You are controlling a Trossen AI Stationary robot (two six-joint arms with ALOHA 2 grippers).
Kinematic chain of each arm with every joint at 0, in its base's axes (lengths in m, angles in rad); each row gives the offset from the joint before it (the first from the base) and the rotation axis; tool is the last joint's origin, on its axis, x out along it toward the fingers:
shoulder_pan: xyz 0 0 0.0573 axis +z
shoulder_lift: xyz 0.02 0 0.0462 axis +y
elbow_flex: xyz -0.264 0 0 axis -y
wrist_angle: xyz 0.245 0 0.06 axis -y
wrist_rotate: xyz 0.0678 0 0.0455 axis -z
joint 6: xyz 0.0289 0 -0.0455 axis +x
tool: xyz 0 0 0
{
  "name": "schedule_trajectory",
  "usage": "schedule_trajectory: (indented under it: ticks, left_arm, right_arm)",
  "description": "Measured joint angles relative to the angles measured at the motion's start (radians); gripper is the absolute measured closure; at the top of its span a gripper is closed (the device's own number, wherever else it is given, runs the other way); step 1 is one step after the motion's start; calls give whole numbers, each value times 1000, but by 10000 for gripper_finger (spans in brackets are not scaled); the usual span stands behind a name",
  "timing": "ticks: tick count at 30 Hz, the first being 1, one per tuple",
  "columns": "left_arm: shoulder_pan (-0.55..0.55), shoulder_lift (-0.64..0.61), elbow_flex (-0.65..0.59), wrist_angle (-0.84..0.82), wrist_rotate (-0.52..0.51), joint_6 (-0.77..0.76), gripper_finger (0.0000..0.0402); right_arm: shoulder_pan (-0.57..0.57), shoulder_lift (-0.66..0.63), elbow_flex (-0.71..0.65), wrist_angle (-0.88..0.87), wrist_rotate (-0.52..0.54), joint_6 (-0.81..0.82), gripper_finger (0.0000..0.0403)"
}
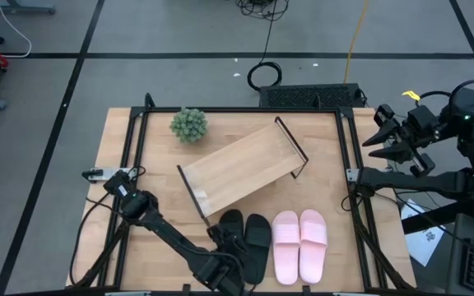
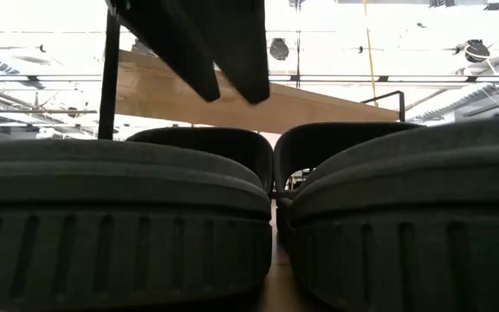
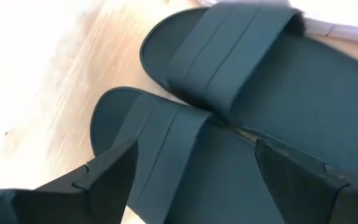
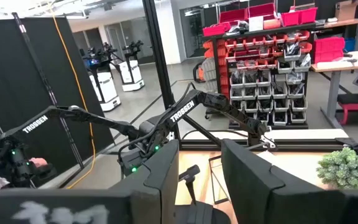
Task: Pick and place slides into the shelf
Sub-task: Put the left black slide on the shelf
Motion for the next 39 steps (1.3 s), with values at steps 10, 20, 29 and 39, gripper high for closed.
schedule_trajectory:
  ticks: [10, 20, 29, 39]
  left_arm:
    - [25, 45, -1, -11, 0, 18, 79]
    - [26, 61, -1, -54, -7, -35, 84]
    - [28, 61, -1, -56, 27, -87, 79]
    - [28, 61, -1, -16, 55, -87, 78]
  right_arm:
    - [0, 0, 0, 0, 0, -33, 292]
    - [0, 0, 0, -1, -3, -33, 292]
    - [0, 0, 0, -2, -4, -51, 292]
    - [0, 0, 0, -8, -4, -52, 292]
